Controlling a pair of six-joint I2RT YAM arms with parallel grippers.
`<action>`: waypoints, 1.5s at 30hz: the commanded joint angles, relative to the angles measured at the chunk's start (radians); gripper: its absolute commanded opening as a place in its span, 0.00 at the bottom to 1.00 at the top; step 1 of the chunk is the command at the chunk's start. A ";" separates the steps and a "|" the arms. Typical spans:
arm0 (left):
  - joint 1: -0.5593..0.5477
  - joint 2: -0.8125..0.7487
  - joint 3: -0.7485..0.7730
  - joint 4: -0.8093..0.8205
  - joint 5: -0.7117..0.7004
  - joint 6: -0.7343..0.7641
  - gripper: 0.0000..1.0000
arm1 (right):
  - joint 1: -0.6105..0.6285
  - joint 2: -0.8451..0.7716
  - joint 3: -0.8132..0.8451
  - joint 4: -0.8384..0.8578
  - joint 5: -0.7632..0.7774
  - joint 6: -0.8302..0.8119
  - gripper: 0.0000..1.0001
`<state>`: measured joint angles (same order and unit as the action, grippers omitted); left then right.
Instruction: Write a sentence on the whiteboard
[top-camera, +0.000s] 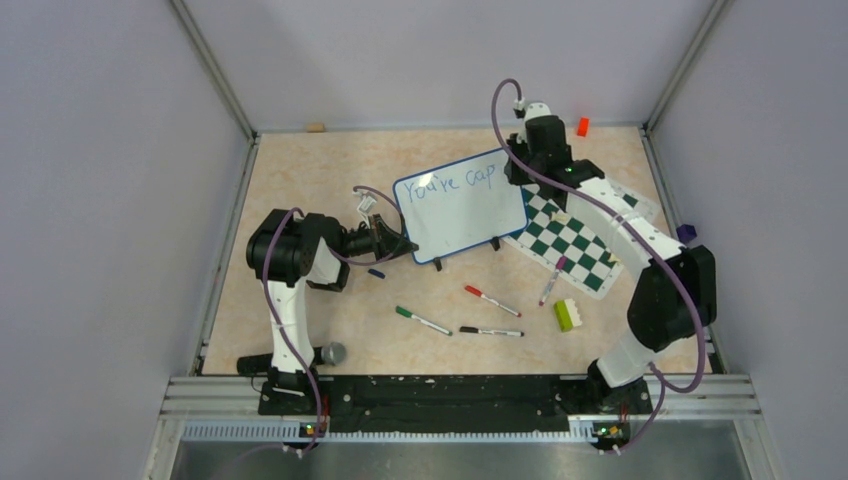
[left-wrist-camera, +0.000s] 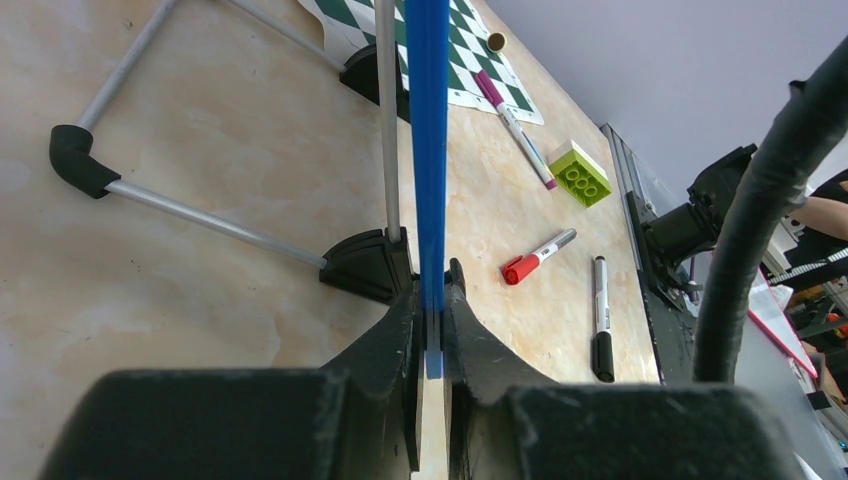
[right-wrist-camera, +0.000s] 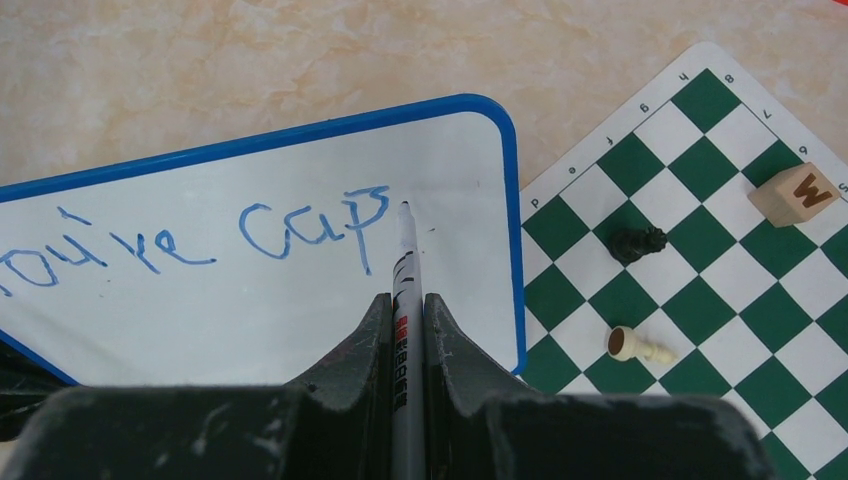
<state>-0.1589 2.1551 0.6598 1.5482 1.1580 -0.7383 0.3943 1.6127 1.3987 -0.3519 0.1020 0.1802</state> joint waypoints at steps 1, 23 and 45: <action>-0.002 -0.029 -0.009 0.071 0.048 0.014 0.05 | -0.012 0.017 0.019 0.033 -0.017 0.009 0.00; -0.002 -0.031 -0.009 0.072 0.051 0.015 0.05 | -0.017 0.077 0.073 0.036 -0.074 0.018 0.00; -0.001 -0.032 -0.011 0.071 0.050 0.016 0.05 | -0.017 0.059 0.015 -0.024 -0.075 -0.003 0.00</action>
<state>-0.1581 2.1551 0.6598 1.5475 1.1625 -0.7391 0.3832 1.6783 1.4200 -0.3695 0.0170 0.1852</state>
